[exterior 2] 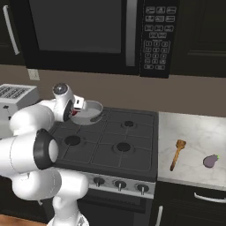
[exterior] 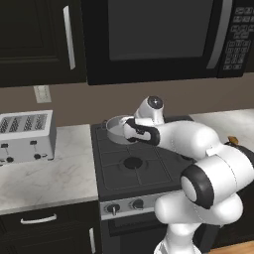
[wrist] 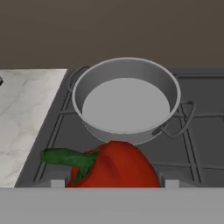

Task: Put the bell pepper and eggplant in the pot. Retrieve the spatula and lightly stir the vegetables in the pot.

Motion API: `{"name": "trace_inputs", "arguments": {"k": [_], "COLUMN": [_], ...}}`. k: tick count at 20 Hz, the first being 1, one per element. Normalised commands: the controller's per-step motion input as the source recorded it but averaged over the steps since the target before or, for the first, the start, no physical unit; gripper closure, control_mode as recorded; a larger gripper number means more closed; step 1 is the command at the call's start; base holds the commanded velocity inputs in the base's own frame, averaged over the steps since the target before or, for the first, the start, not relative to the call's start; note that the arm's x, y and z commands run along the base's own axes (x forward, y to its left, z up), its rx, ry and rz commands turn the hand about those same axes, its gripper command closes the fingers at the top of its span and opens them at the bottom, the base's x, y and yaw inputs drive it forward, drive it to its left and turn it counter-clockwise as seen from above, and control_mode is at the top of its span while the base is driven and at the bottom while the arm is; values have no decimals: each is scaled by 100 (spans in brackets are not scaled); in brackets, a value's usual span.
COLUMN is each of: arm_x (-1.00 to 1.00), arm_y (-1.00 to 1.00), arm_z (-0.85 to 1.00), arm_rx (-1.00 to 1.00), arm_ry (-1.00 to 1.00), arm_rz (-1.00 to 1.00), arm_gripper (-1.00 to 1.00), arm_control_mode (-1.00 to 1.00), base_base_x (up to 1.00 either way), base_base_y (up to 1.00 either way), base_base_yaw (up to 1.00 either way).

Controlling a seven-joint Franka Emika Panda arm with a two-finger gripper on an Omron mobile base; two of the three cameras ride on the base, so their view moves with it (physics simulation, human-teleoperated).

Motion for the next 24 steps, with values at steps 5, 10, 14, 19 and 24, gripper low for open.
{"name": "trace_inputs", "arguments": {"k": [5, 10, 14, 19, 24], "arm_x": [9, 29, 30, 18, 20], "arm_y": [0, 0, 0, 0, 0], "arm_z": [-21, 0, 0, -5, -11], "arm_rx": [0, 0, 0, 0, 0], "arm_ry": [7, 9, 5, 0, 0], "arm_rz": [0, 0, 0, 0, 0], "arm_gripper": [100, 100, 100, 100, 100], "arm_control_mode": [-100, -100, -100, -100, -100], "base_base_x": [0, 0, 0, 0, 0], "base_base_y": [0, 0, 0, 0, 0], "base_base_yaw": [0, 0, 0, 0, 0]}}
